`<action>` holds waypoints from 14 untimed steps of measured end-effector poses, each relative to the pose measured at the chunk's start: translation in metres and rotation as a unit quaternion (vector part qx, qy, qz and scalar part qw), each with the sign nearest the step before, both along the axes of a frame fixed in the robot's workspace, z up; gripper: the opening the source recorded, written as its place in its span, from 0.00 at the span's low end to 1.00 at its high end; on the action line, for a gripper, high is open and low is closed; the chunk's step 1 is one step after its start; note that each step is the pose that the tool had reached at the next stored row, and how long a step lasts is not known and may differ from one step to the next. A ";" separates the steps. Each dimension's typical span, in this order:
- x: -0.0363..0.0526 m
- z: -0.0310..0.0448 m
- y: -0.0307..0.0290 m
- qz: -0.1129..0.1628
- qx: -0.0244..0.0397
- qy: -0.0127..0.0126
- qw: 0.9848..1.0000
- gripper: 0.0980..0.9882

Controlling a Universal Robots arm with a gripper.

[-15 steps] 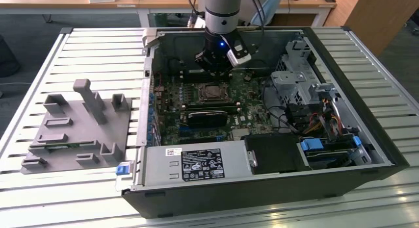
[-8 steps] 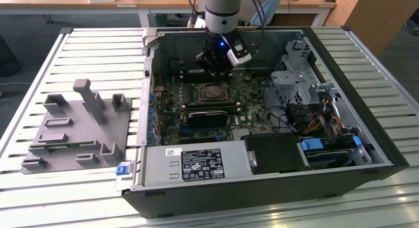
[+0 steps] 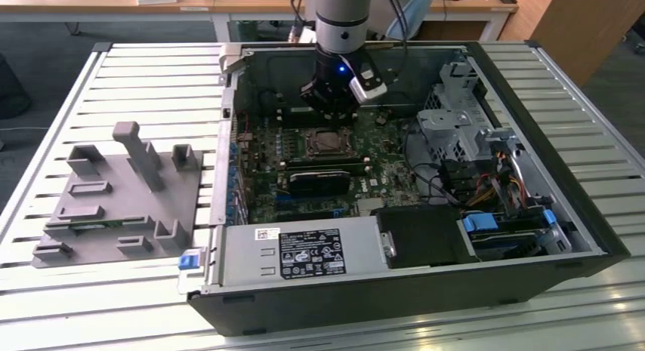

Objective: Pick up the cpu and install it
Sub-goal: 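Install the first cpu locking lever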

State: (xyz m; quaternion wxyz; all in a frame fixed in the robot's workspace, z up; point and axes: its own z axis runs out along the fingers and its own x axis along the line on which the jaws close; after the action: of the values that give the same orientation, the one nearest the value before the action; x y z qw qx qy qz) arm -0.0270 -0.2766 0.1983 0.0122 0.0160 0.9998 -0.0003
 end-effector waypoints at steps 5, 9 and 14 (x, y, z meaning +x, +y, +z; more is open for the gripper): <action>0.0007 -0.0027 0.0015 0.000 0.001 0.000 1.000 0.01; 0.0006 -0.0021 0.0018 0.000 0.005 0.000 1.000 0.01; 0.0008 0.0067 0.0022 0.000 0.005 0.000 1.000 0.01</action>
State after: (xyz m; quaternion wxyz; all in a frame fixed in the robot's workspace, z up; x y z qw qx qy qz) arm -0.0261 -0.2743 0.2050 0.0124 0.0157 0.9998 0.0049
